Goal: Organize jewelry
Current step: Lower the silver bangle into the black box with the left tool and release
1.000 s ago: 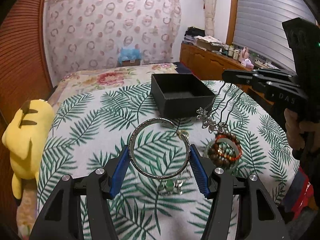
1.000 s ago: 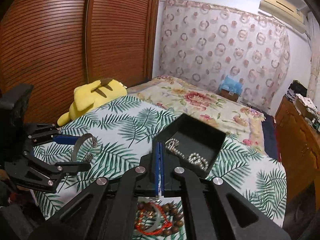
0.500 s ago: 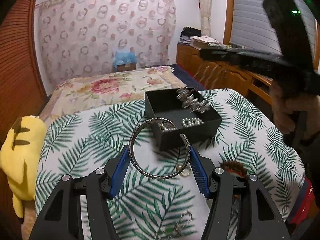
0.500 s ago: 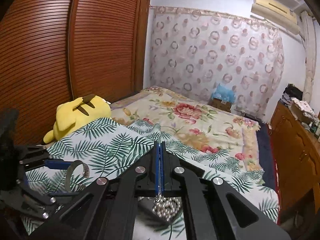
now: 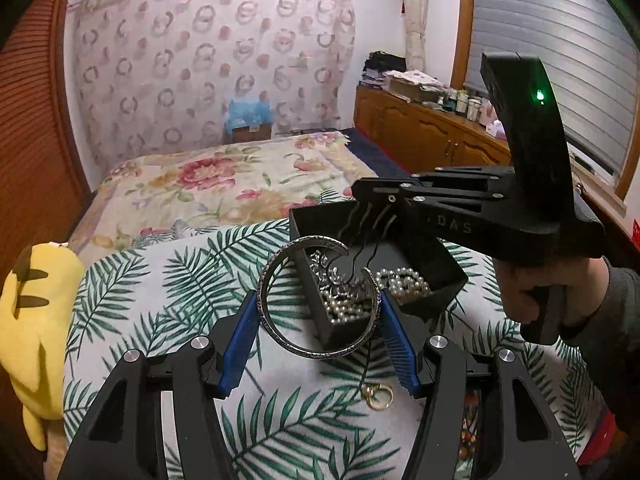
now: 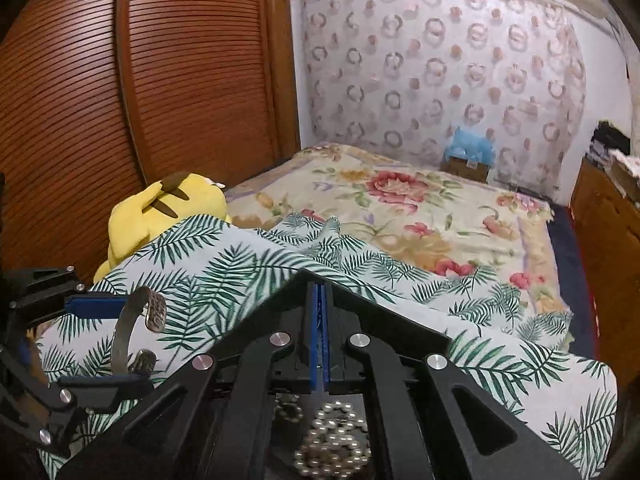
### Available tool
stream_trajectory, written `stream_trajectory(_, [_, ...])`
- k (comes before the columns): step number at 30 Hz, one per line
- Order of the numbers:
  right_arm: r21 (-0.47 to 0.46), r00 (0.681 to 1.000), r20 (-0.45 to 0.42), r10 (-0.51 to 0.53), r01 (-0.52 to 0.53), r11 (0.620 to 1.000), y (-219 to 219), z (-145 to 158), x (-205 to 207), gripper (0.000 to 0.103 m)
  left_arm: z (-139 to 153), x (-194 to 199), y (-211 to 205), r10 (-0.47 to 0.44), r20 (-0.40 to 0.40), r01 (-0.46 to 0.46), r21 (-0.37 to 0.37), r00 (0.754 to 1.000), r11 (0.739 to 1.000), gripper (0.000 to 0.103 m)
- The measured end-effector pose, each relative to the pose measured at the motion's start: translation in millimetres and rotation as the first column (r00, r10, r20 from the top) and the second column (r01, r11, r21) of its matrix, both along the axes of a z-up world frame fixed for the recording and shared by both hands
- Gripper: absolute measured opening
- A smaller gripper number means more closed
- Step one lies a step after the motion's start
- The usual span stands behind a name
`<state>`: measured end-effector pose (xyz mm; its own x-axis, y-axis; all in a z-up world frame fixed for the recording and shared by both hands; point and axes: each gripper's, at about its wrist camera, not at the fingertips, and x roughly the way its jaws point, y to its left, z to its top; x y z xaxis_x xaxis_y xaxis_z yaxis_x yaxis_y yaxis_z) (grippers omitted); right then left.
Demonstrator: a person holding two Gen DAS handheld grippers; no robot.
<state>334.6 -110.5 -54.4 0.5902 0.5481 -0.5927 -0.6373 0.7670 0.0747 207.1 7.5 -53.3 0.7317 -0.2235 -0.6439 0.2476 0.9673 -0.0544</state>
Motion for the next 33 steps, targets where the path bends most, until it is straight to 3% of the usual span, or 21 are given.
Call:
stream_trajectory(4, [-0.019,1.0,-0.005,-0.018,0.017,1.0,-11.6,-1.9,7.3,0.005,1.2,13.4,-6.8,-0.007,-0.004,0.007,0.003,1.0,1.0,0.057])
stream_trajectory(5, [-0.019,1.0,0.0,-0.015,0.015,1.0,-14.9,-1.2,8.2,0.012,1.5,16.6,-8.8,-0.009,-0.005,0.009,0.004,1.0,1.0,0.057])
stream_trajectory(8, [-0.006,1.0,0.02,-0.016,0.016,1.0,-23.2,3.9,8.8,0.057,0.9,25.1,-15.3,-0.019,-0.007,0.019,0.01,1.0,1.0,0.057])
stream_trajectory(9, [0.002,0.999,0.031,-0.018,0.018,1.0,-27.1,6.3,9.0,0.06,0.9,28.4,-17.1,-0.022,-0.009,0.022,0.012,1.0,1.0,0.057])
stream_trajectory(15, [0.005,0.998,0.035,-0.06,0.06,0.998,-59.7,10.6,8.9,0.06,-2.6,49.9,-31.1,-0.044,-0.024,0.045,0.027,0.999,0.999,0.057])
stream_trajectory(25, [-0.031,0.983,0.013,-0.184,0.184,0.982,-109.9,-9.9,12.9,0.06,-22.6,76.9,-55.8,-0.082,-0.084,0.088,0.079,0.993,0.993,0.057])
stream_trajectory(33, [-0.023,0.981,0.015,-0.195,0.196,0.98,-121.5,-12.6,5.6,0.06,-31.2,77.1,-63.8,-0.08,-0.11,0.094,0.124,0.991,0.988,0.059])
